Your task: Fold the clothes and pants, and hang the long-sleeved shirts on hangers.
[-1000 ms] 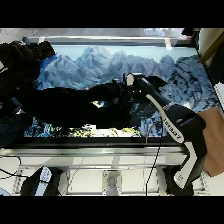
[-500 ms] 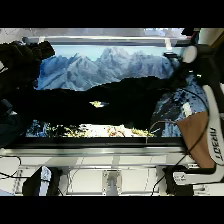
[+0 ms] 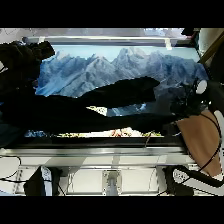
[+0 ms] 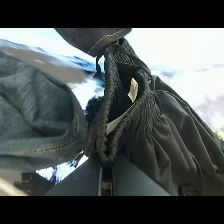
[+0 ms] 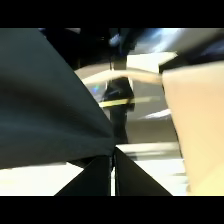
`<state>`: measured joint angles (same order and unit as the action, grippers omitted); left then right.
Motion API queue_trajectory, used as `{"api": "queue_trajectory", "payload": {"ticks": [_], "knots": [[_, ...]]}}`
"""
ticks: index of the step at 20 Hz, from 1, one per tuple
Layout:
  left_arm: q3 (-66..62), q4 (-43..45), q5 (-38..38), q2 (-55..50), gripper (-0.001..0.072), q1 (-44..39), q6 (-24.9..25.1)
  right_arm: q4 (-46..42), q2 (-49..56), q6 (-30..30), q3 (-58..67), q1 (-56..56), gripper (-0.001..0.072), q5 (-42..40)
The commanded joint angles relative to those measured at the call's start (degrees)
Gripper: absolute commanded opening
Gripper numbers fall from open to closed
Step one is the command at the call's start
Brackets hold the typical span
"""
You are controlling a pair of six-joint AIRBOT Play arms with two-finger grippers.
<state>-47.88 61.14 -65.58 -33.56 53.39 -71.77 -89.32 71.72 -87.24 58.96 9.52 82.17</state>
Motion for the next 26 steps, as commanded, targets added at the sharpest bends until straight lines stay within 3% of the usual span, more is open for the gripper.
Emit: {"api": "queue_trajectory", "payload": {"ticks": [1,5,11,13,17,20,22,26], "knots": [[0.0,0.6,-2.6,0.8,0.0019,1.9,-0.2,1.2,-1.3,1.8,-10.6,1.5,0.0010,-4.6],[0.0,0.5,-2.5,0.7,0.0019,2.3,-0.2,-0.9,-4.1,4.7,-5.8,1.5,0.0010,-6.5],[0.0,-0.3,-0.6,0.7,0.0019,2.3,-0.4,0.1,-4.6,5.8,32.8,1.5,0.0009,-4.9],[0.0,-0.3,-0.6,0.7,0.0019,2.3,-0.4,0.9,-5.1,5.6,38.0,1.5,0.0009,-1.0],[0.2,-0.2,-1.5,0.6,0.0019,1.5,-0.4,2.3,-6.3,4.3,22.1,1.5,0.0009,5.0],[3.5,1.0,-3.3,0.7,0.0019,-0.5,-0.3,6.7,-9.2,3.1,-2.8,1.5,0.0009,-3.8],[8.7,5.3,-3.3,0.7,0.0019,-1.0,-0.1,5.0,-10.6,2.2,-18.4,1.5,0.0009,-8.4],[13.1,18.1,-2.6,0.6,0.0019,-1.0,-0.2,0.7,-10.8,0.7,-33.9,1.5,0.0009,-11.2]]}}
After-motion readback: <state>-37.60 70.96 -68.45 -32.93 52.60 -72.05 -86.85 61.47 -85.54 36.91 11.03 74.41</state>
